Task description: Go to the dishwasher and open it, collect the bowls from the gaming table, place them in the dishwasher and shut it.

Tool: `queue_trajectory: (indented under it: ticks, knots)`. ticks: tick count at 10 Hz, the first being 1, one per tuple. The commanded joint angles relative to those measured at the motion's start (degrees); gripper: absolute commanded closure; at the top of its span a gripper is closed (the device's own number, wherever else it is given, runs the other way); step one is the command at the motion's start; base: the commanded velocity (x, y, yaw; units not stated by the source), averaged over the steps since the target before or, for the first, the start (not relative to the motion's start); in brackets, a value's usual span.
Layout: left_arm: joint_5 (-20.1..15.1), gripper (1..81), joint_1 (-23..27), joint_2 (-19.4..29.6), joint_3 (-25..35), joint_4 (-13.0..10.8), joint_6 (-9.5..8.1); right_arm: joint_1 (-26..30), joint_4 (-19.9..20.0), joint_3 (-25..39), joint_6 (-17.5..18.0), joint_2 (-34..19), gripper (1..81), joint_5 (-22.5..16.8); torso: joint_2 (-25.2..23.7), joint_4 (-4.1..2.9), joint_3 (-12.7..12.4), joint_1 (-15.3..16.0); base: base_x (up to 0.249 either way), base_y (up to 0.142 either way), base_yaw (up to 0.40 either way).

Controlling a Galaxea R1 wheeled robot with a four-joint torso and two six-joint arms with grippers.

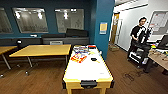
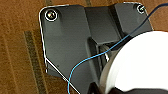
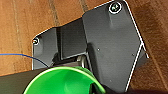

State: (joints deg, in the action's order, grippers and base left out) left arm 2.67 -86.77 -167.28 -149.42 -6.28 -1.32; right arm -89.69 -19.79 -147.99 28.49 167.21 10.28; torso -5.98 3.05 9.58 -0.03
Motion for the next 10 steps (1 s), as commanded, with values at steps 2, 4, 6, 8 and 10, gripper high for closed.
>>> queue_trajectory:
  ticks: [2,4,6,8,10]
  knots:
    - [-2.5,81.1,2.8,0.5,0.0,-0.7,0.69,1.6,-0.9,-1.2,-0.2,0.3,81.1,-2.5,0.0,0.0,0.0,0.0,0.0,0.0,-0.392]
    - [-2.5,81.1,2.8,-0.4,-1.2,-1.0,1.14,1.5,-0.8,-1.4,-0.2,0.7,81.1,-2.5,0.0,0.0,0.0,0.0,0.0,0.0,-0.393]
    - [-2.5,81.1,2.8,-2.1,-4.2,-1.8,1.14,1.2,-0.7,-1.9,-0.2,0.5,81.1,-2.5,0.0,0.0,0.0,0.0,0.0,0.0,-0.394]
    - [-2.5,81.1,2.9,-2.3,-5.5,-1.6,1.14,1.0,-0.4,-2.7,-0.2,0.3,81.1,-2.1,0.0,0.0,0.0,0.0,0.0,0.0,-0.394]
    - [-2.6,81.1,3.1,-1.9,-5.5,-1.6,1.14,1.4,-0.5,-3.1,-0.2,0.1,81.1,-2.4,0.0,0.0,0.0,0.0,0.0,0.0,-0.394]
